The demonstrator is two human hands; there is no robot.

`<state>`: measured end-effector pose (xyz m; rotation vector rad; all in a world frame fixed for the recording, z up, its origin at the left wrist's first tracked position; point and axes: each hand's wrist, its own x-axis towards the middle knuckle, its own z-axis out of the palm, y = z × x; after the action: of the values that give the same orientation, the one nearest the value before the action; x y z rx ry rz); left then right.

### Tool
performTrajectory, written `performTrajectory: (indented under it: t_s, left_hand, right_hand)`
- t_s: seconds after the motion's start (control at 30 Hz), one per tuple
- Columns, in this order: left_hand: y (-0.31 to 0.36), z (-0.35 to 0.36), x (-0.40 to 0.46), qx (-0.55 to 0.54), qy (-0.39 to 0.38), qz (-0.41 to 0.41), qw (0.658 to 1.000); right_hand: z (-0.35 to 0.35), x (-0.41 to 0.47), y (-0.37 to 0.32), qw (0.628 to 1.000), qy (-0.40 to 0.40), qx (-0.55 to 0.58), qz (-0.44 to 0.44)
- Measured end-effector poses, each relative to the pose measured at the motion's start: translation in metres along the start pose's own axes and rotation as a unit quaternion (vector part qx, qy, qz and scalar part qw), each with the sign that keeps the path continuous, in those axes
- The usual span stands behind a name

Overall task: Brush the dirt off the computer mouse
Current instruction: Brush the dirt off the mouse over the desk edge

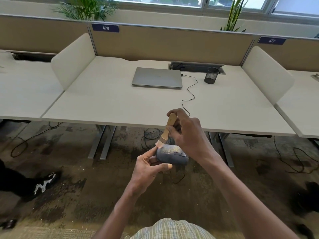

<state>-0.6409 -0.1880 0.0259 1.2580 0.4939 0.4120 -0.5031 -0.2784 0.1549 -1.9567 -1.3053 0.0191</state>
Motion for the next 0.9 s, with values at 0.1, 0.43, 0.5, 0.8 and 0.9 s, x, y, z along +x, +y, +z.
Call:
performTrajectory:
  t_s: [0.1, 0.43, 0.5, 0.8, 0.9]
  left_hand:
    - [-0.003, -0.002, -0.001, -0.002, 0.005, -0.006, 1.000]
    - [-0.005, -0.009, 0.003, 0.000, 0.014, -0.007, 1.000]
    - [-0.005, -0.009, 0.003, 0.005, 0.011, -0.009, 1.000]
    - [-0.004, -0.013, 0.006, -0.007, 0.020, -0.016, 1.000]
    - [-0.004, -0.016, 0.008, -0.011, 0.023, -0.019, 0.999]
  right_hand:
    - [-0.004, 0.002, 0.001, 1.000, 0.020, -0.012, 0.005]
    - [0.004, 0.006, 0.002, 1.000, 0.000, 0.005, 0.001]
    - [0.003, 0.009, 0.004, 1.000, 0.014, 0.001, 0.001]
    - [0.005, 0.011, 0.005, 0.999, 0.021, 0.030, -0.003]
    - [0.003, 0.007, 0.001, 0.998, 0.018, 0.060, -0.023]
